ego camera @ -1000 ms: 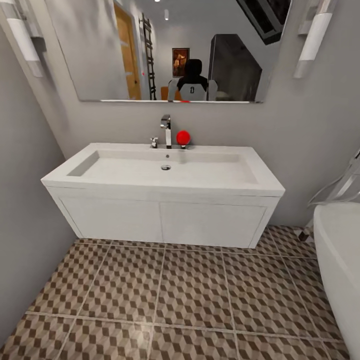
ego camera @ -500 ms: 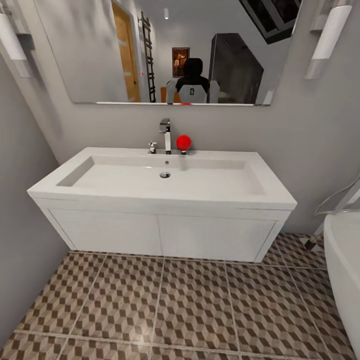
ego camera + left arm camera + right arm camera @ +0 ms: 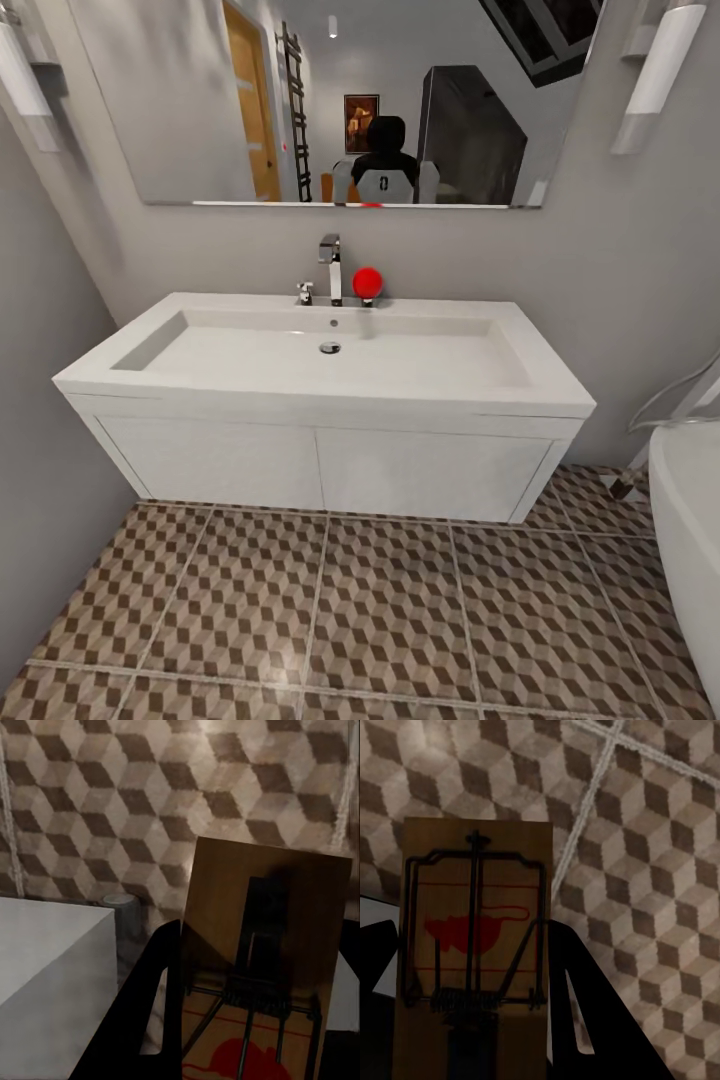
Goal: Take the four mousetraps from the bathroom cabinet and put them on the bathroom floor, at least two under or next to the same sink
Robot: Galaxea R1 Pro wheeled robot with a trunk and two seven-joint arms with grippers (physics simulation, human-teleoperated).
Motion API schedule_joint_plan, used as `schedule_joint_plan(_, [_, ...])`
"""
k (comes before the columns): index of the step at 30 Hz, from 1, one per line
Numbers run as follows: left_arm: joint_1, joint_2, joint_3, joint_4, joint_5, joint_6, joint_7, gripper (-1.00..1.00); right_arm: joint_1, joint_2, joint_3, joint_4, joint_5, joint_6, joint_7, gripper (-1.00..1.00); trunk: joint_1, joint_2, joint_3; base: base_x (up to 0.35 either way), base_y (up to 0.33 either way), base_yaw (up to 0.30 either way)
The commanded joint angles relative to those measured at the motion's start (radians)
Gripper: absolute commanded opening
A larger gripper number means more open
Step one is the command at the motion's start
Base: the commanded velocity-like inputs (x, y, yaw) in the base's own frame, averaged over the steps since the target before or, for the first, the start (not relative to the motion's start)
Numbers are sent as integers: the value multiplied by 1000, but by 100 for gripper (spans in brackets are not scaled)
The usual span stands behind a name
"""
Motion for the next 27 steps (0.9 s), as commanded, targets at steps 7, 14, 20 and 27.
schedule_joint_plan(7, [-2,2,-9,-12,6,-6,11,-100,0,-2,7,-2,-8,-2,-4,-100,0,0,-1,0,0,0])
schedule_joint_plan(14, [-2,2,-9,-7,7,-7,12,-100,0,-7,3,0,-9,1,-5,-100,0,0,-1,0,0,0])
schedule_joint_plan(20, [-2,-6,-1,-14,17,-5,18,-100,0,-7,5,1,-7,-5,-5,-100,11,-21,-10,0,0,0])
schedule_joint_plan(27, [-2,-14,-1,-13,27,-5,32,-100,0,-3,5,0,-8,-2,-5,-100,38,-70,-32,0,0,0])
